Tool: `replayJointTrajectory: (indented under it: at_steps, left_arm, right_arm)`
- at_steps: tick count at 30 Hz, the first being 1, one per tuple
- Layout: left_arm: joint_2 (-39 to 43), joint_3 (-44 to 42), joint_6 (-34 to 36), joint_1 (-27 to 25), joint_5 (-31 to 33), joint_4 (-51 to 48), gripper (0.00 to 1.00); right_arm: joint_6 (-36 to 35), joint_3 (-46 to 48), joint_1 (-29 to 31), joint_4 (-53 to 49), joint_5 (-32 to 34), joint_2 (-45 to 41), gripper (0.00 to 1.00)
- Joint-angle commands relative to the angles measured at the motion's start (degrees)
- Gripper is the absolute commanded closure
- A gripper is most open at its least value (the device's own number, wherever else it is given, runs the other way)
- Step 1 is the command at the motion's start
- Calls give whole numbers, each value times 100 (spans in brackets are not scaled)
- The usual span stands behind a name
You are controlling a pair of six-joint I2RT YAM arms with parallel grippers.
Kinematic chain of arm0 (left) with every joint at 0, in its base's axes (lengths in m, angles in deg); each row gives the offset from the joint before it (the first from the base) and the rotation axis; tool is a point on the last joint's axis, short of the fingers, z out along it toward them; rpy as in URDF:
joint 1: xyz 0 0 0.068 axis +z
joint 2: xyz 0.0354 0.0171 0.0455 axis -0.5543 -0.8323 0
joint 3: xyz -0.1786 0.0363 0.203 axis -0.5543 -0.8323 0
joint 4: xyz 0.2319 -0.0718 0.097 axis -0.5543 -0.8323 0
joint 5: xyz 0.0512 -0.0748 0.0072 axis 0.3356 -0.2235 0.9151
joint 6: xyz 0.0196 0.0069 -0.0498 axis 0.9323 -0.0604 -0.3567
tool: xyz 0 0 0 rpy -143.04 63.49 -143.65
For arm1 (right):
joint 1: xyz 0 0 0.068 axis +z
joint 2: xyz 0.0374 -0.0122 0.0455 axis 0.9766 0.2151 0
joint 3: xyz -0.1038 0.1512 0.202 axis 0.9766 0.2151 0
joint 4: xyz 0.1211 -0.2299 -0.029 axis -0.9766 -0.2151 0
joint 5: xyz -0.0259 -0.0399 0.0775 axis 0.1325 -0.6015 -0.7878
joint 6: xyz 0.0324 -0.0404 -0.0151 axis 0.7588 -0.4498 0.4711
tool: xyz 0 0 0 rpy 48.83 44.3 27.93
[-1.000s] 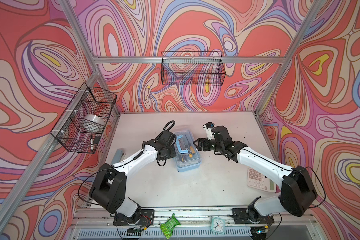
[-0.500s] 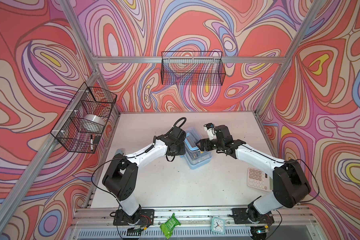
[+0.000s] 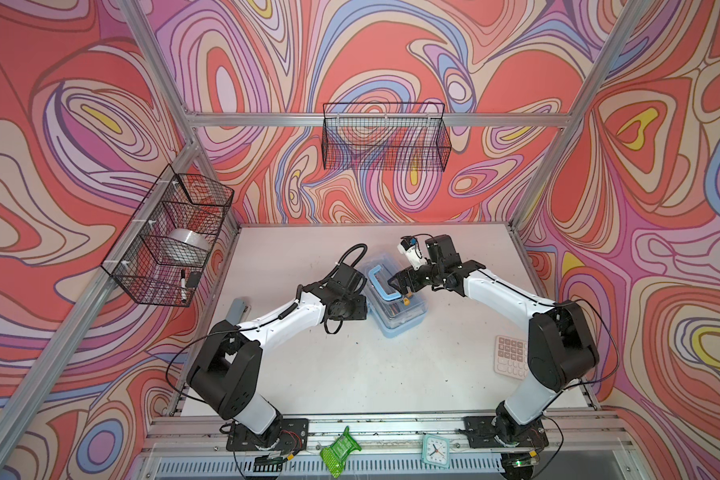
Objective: Pack the tool kit
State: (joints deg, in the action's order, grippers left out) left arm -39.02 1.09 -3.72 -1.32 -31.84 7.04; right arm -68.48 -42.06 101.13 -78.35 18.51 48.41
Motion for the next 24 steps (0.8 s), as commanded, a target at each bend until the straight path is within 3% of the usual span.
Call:
replayJointTrajectory:
  at_steps: [1, 10, 18, 24]
  left_arm:
    - [173, -209, 488, 18, 203, 215, 33]
    - [175, -759, 1013, 18, 220, 791, 17]
    - [183, -1269, 1291, -50, 189, 1531, 9]
    - [206, -1668, 1340, -201, 307, 1986, 6]
  right_arm:
    - [-325, -249, 0, -389, 25, 194, 2]
    - [-693, -571, 93, -869, 266, 648, 6]
    - [-1335, -394, 292, -1197, 349, 804, 17]
    - [-1502, -192, 466, -1239, 494, 777, 19]
